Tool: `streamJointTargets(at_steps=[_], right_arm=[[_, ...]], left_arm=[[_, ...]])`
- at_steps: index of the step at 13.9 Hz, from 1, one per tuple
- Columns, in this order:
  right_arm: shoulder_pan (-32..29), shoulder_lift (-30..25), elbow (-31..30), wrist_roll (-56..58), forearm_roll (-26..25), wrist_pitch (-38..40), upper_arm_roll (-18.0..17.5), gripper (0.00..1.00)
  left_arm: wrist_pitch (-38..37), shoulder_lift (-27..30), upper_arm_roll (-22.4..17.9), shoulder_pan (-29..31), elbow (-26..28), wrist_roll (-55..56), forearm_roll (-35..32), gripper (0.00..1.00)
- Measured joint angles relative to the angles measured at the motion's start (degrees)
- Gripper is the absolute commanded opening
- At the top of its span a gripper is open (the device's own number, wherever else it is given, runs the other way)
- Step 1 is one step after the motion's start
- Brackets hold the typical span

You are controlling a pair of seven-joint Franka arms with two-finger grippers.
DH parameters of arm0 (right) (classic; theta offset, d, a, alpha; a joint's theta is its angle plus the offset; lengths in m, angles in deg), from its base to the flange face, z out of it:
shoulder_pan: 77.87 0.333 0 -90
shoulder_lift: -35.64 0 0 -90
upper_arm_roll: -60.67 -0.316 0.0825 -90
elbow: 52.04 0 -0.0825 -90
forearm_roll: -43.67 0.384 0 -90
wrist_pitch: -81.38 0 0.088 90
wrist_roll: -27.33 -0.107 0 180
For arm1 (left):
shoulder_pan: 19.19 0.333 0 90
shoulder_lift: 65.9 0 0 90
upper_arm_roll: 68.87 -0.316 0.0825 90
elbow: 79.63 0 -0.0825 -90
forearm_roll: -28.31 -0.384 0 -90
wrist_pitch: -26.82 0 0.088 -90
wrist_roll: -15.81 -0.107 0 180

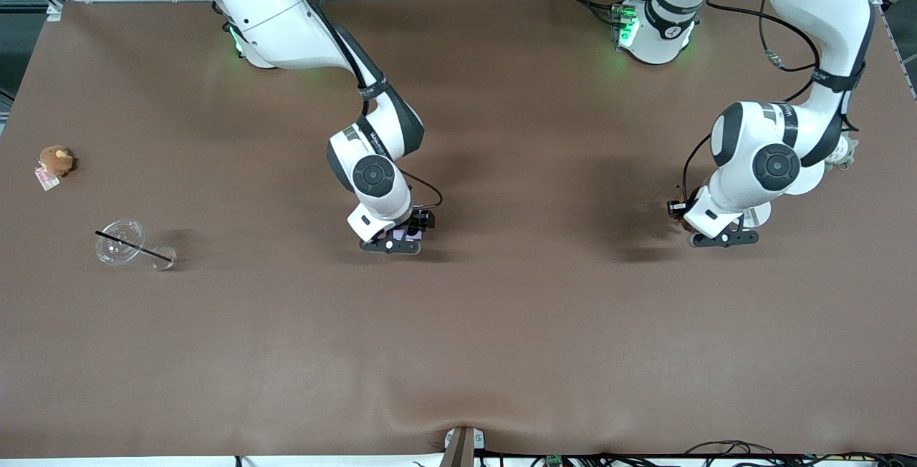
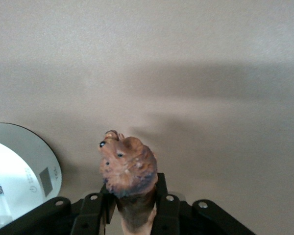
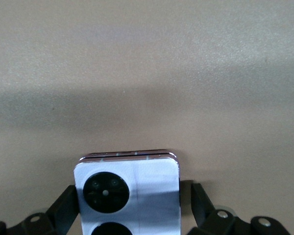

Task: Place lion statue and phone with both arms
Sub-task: 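Carry the lion toward the white lamp while the right gripper lifts the phone, then set the lion beside the white cup while the right gripper carries the phone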

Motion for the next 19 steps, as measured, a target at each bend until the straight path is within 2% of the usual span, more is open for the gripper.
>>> streamJointTargets(at_steps=[1, 2, 3, 4, 5, 7, 8, 9, 10, 11, 15, 17, 19], right_arm=[[0.09, 0.01, 0.00, -0.33, -0.03, -0.16, -0.01, 0.85], [0.18, 0.01, 0.00, -0.54, -0.07, -0.48, -0.01, 0.57], [0.30, 0.03, 0.00, -0.70, -0.08, -0.78, -0.01, 0.35], [0.37, 0.00, 0.02, -0.89, -0.12, -0.84, 0.00, 0.20], [0.40, 0.02, 0.04, -0.93, -0.13, -0.89, 0.01, 0.12], [0.42, 0.02, 0.06, -0.98, -0.14, -0.94, 0.02, 0.10], [0.41, 0.03, 0.10, -1.04, -0.14, -1.16, 0.06, 0.10], [0.39, -0.03, 0.30, -1.11, -0.14, -1.38, 0.22, 0.10], [0.32, -0.30, 0.80, -1.18, -0.14, -1.47, 0.65, 0.10], [0.19, -1.08, 1.51, -1.19, -0.15, -1.38, 1.55, 0.10], [-2.87, -8.76, 2.48, 2.22, -0.38, 5.20, 6.26, 0.10], [-7.42, -12.24, 2.45, 9.30, -0.40, 9.20, 7.50, 0.10], [-13.07, -13.64, 2.28, 15.93, -0.41, 11.18, 7.83, 0.10]], left_arm=[[0.80, -0.20, 0.05, 0.76, 0.33, -1.55, 0.00, 0.00], [1.26, -0.41, 0.05, 1.67, 0.48, -2.94, 0.00, 0.00], [1.50, -0.59, 0.05, 2.50, 0.50, -4.05, 0.00, 0.00], [1.74, -0.75, 0.05, 3.11, 0.50, -4.65, 0.00, 0.00], [2.31, -0.98, 0.06, 3.36, 0.52, -4.88, 0.00, 0.00], [4.06, -2.12, 0.20, 3.39, 0.60, -4.89, 0.00, 0.02], [5.02, -2.94, 0.29, 3.39, 0.62, -4.89, 0.00, 0.13], [5.31, -3.20, 0.32, 3.40, 0.58, -4.90, 0.00, 0.45], [5.43, -3.20, 0.34, 3.39, 0.59, -4.90, 0.00, 0.96], [5.56, -3.36, 0.35, 3.39, 0.60, -4.90, 0.00, 1.00], [5.84, -3.91, 0.37, 3.38, 0.44, -4.90, 0.00, 1.00], [5.45, -3.79, 0.46, 3.37, -0.49, -4.90, 0.00, 1.00], [0.73, -3.20, 0.70, 3.32, -3.45, -4.90, 0.00, 1.00]])
